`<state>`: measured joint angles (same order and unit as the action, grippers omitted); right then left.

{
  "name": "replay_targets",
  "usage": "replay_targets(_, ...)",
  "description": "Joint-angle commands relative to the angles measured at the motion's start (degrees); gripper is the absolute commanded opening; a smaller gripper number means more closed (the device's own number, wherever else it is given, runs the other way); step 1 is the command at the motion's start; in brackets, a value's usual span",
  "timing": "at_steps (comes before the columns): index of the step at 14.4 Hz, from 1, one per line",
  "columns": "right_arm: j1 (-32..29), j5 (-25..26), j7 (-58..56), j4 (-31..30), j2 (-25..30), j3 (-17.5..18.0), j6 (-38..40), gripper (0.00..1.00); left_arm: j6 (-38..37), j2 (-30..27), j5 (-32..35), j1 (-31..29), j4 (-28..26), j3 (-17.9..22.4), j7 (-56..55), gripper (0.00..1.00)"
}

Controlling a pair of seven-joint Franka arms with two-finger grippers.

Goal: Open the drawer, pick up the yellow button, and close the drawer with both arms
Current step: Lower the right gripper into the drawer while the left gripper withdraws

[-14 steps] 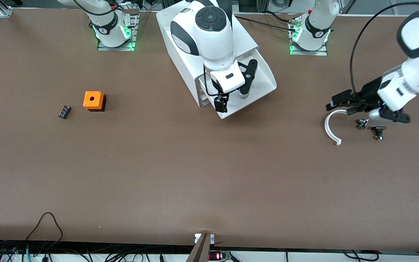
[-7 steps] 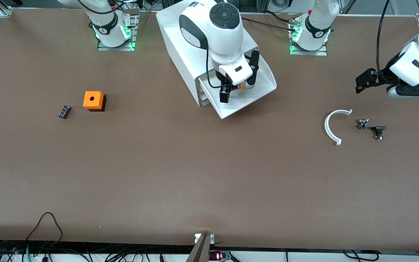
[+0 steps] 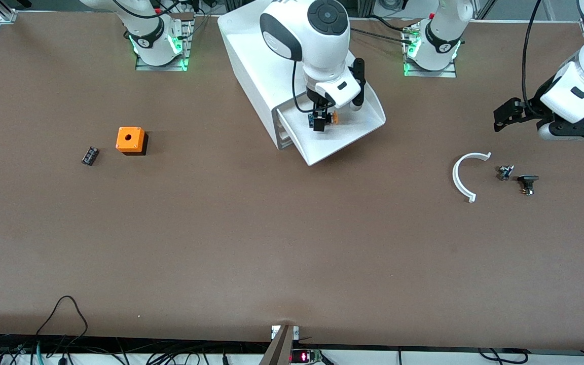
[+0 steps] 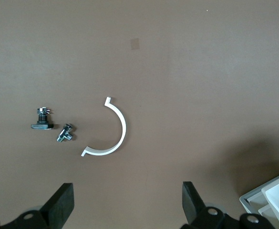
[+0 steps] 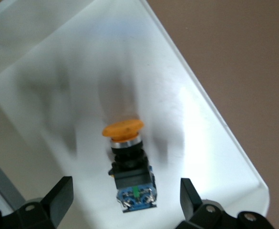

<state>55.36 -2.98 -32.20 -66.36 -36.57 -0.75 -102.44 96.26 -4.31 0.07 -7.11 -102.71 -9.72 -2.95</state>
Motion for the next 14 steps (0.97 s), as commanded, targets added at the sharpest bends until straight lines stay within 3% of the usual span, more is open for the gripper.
replay_targets(1,0.3,-0.4,-2.0,1.7,-0.9,0.0,2.7,0.99,-1.0,0.5,1.4,0.5,1.3,0.2,-0.6,1.00)
replay_targets(14,-0.7,-0.8,-3.9,1.6,-4.2,0.0,2.2,0.99,-1.1,0.4,1.2,0.5,1.8,-0.2,-0.7,1.00)
